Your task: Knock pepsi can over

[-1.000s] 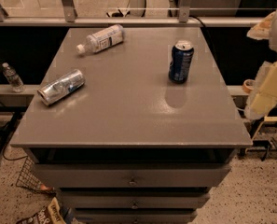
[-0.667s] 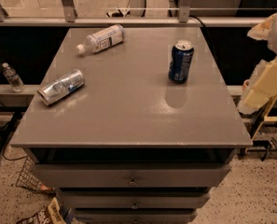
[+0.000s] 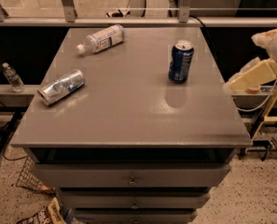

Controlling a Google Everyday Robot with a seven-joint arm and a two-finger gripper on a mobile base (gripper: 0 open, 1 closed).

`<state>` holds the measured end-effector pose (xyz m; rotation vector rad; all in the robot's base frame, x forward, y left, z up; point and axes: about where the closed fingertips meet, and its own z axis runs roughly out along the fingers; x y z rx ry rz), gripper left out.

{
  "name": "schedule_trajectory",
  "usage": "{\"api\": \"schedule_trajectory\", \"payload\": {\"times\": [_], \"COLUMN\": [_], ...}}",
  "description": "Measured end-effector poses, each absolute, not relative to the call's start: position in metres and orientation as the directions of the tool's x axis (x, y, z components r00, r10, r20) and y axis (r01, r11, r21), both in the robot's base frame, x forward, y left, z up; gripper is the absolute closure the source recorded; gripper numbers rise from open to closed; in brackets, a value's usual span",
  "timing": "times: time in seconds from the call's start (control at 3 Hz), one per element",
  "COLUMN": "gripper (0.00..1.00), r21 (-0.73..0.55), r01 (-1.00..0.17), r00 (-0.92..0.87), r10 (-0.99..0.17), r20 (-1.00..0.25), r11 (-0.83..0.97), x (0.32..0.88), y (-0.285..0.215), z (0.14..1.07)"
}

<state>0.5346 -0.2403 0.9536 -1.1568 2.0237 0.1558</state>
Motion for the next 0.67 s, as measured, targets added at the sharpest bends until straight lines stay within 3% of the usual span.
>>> {"api": "schedule_trajectory", "payload": {"times": [0.67], "gripper": [0.0], "r21": [-0.253], "r01": [-0.747], "r00": [-0.268], "r10": [-0.627], "r20": [-0.731], "r11": [0.615], "x": [0.5469], "y": [-0.2386], "z": [0.9603]}}
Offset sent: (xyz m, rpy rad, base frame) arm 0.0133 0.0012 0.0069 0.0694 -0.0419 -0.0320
